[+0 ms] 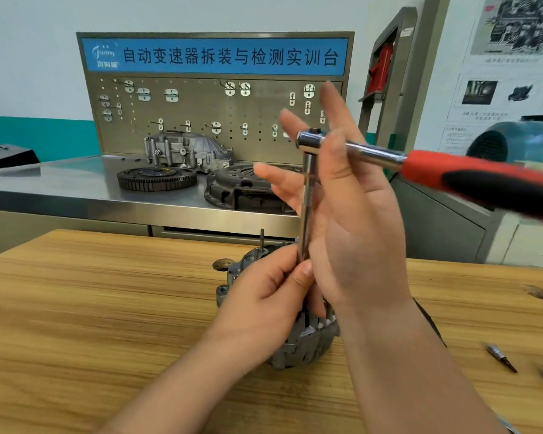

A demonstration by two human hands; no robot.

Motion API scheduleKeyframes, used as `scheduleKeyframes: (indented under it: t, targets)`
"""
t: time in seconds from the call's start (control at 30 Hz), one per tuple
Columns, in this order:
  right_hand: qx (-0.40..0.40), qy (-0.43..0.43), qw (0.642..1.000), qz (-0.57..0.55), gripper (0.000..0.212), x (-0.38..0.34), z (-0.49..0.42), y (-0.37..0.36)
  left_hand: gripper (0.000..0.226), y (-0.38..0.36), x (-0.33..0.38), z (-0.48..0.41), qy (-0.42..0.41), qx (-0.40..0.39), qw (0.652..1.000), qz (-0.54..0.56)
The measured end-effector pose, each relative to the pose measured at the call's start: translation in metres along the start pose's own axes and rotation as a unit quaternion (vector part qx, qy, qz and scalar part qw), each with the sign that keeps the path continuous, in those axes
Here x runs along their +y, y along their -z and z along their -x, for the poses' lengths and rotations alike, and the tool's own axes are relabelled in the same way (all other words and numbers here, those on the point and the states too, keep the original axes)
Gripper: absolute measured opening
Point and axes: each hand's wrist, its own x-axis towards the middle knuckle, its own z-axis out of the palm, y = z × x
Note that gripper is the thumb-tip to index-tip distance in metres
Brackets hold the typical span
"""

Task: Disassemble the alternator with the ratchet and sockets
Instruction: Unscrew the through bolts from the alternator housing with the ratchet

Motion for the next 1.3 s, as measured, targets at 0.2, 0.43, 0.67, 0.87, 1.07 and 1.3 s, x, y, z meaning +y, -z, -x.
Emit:
scheduleKeyframes:
  t: [0.2,0.43,0.67,0.87,1.07,1.3]
  targets:
    - [0.044,-0.060,0.997,-0.021,0.040,0.000,0.002,0.006,0.039,0.003,0.000,0.002,0.009,-0.009,0.999,0.035]
    - [0.018,0.052,0.993,0.108,0.039,-0.001,0.002,-0.001,0.031,0.001,-0.002,-0.002,-0.004,0.006,1.000,0.000]
    - [0.047,-0.050,0.998,-0.014,0.038,-0.001,0.004,0.003,0.031,0.004,-0.001,-0.001,0.002,-0.016,0.999,0.047]
    - [0.055,0.039,0.992,0.103,0.032,0.004,0.005,-0.002,0.035,0.004,-0.004,-0.002,-0.005,-0.007,1.000,0.018]
    - [0.058,-0.014,0.997,0.046,0.035,-0.001,0.003,0.001,0.033,0.001,-0.002,0.000,0.014,0.015,1.000,0.003]
    - [0.026,-0.038,0.996,0.070,0.046,-0.002,0.003,0.005,0.036,0.001,0.004,0.001,0.034,-0.004,0.999,0.020]
